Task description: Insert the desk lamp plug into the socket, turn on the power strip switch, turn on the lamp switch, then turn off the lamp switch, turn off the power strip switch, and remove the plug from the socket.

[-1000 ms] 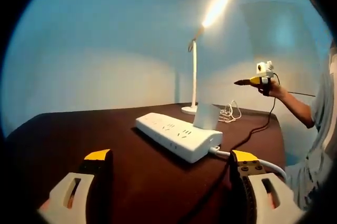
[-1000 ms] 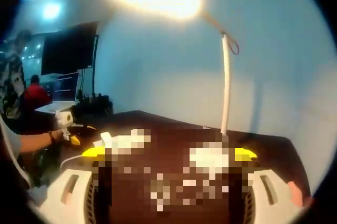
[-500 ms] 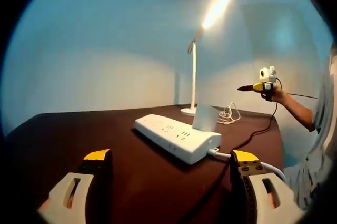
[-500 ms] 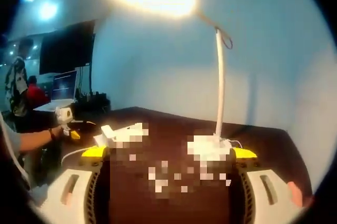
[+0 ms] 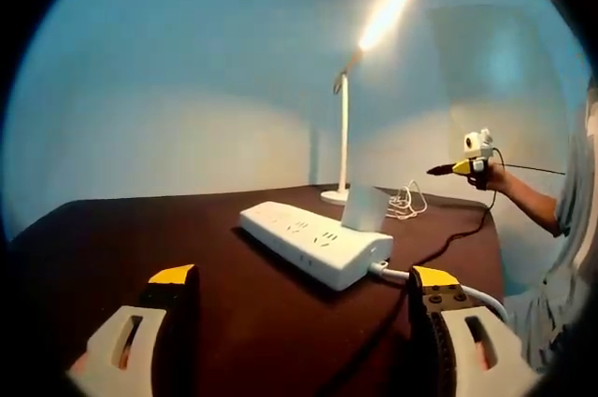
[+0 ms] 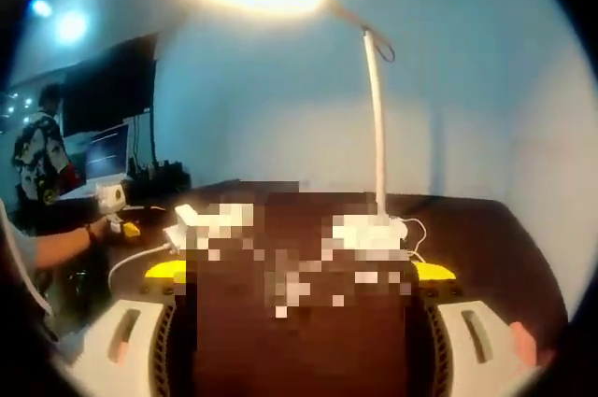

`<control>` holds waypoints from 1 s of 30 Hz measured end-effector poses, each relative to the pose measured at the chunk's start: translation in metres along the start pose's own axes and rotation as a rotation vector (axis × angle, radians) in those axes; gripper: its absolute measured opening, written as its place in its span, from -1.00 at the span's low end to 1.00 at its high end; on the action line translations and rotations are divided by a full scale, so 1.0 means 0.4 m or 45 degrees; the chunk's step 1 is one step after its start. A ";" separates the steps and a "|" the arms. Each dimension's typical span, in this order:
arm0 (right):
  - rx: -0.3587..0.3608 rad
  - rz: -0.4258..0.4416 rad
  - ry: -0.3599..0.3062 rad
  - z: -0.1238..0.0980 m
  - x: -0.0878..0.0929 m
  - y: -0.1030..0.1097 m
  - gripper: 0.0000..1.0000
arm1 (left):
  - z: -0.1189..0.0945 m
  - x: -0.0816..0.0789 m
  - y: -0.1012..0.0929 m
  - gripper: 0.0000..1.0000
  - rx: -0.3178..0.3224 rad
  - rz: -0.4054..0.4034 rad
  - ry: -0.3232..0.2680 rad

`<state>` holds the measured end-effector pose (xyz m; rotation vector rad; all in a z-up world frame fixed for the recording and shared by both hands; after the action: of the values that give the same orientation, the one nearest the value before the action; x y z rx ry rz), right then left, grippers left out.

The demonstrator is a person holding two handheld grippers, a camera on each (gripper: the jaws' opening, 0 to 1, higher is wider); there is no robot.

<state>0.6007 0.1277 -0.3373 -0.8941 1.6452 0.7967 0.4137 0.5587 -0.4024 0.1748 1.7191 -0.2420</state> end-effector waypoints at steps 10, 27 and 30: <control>0.029 0.057 0.028 -0.003 0.056 -0.019 0.85 | 0.001 0.001 -0.003 0.76 0.001 0.005 0.006; 0.059 0.105 0.024 0.000 0.131 -0.038 0.85 | 0.005 -0.001 0.000 0.76 0.001 0.013 0.003; 0.056 0.114 0.020 0.001 0.142 -0.042 0.84 | 0.004 0.000 0.002 0.76 0.003 0.018 0.008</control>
<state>0.6059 0.1102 -0.3935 -0.8025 1.7199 0.8134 0.4153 0.5589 -0.4028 0.1893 1.7233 -0.2336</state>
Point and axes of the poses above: the point that each gripper's makers call its tool centre point, and the gripper's own axes: z roughly forward along the fingers, y roughly to its left, x roughly out of its underside, the point moved 4 cm from there along -z, roughly backward along the fingers, and after that the axes turned 3 degrees about y, right-handed, at the moved point
